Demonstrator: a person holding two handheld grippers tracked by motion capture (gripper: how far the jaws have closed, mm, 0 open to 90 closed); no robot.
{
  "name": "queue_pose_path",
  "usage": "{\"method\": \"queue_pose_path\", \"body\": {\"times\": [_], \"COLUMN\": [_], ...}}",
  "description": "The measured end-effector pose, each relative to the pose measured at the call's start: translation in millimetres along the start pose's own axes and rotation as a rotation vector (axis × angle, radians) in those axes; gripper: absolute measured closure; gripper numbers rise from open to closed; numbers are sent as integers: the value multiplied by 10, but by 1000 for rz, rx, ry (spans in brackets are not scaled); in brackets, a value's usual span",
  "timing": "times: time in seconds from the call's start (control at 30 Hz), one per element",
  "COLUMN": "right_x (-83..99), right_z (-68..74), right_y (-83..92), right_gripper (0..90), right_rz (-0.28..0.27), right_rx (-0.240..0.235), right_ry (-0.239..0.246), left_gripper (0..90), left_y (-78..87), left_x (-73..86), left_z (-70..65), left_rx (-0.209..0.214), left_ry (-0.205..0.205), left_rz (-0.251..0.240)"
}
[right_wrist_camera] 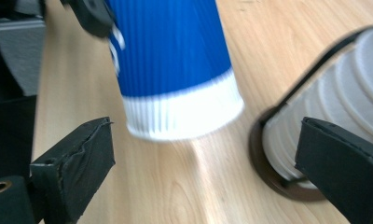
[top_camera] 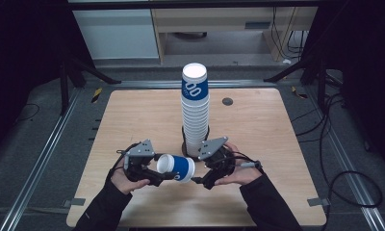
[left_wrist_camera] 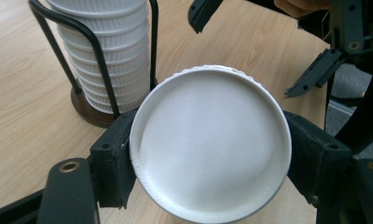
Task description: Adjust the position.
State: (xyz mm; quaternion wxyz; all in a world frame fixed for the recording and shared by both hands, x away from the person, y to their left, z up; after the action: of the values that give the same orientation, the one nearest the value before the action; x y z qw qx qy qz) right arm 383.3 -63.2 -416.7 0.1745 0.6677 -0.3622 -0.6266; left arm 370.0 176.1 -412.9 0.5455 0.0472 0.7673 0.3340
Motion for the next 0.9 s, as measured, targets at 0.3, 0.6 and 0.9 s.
{"method": "queue_pose_path", "body": {"times": [0.3,0.6,0.9], "right_x": [121,244,262], "right_z": [-22,-36,-7], "right_y": [106,205,158], "right_gripper": [43,20,24], "right_rz": [-43,-115,-180], "right_rx": [8,7,-77], "right_ry": [-57,-120,-147], "left_gripper": [259,260,259], "left_y": [153,183,188], "left_x": [28,15,-2], "left_z": [45,29,12], "left_rx": [13,54,101], "left_ry": [22,21,17], "left_rz": [-103,-161,-204]}}
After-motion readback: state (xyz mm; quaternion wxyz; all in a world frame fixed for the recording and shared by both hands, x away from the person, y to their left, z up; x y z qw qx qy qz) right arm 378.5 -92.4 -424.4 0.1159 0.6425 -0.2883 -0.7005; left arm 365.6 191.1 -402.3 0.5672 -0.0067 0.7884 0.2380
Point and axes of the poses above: each handheld gripper's, and its own axes: y roughly backward along the jaws, x roughly out of its underside, z roughly to its left, the point moved 2 cm from there along -y, roughly forward along the jaws, and after that the axes turned 4 degrees about y, right-handed, at the moved point
